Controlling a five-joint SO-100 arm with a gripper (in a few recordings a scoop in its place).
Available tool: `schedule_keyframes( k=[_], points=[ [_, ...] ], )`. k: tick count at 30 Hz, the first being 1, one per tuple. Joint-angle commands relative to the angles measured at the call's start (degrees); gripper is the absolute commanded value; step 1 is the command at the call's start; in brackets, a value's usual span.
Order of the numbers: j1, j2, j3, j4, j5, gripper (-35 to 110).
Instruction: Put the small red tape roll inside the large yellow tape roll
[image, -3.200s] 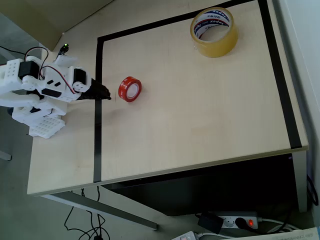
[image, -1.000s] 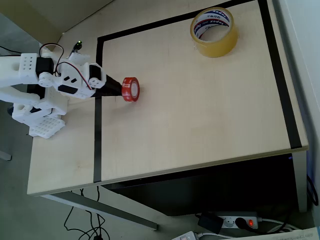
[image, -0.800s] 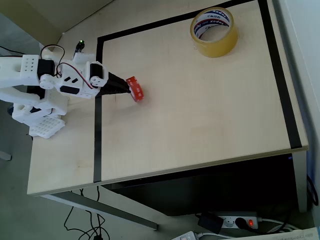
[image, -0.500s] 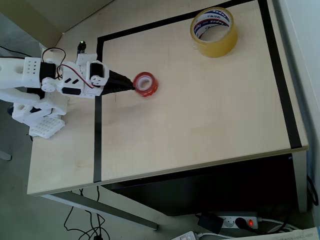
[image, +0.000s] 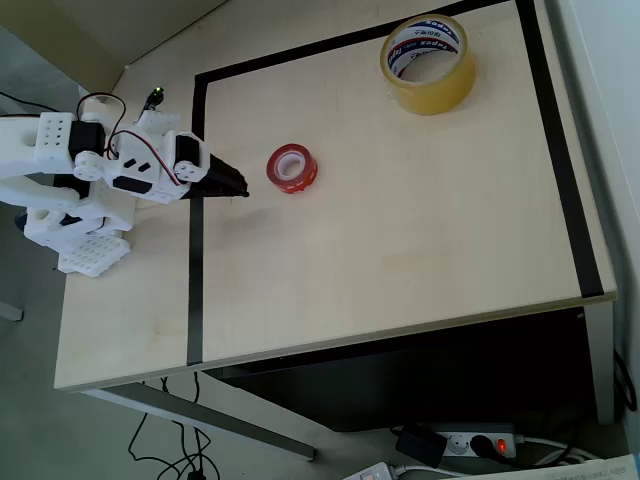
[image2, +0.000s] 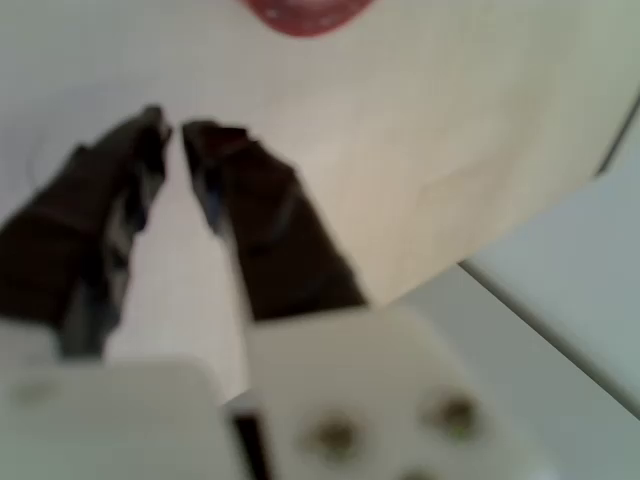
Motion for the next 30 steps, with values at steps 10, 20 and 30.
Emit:
schedule_keyframes(
  k=[10,20,30],
  points=[
    [-2.64,-10.20,-20.30,10.46,-1.23,7],
    [-5.36,-27.51,-37.35,21.01,-1.23,22],
    [-5.27,-32.34,-40.17,22.15,-1.23,24]
  ],
)
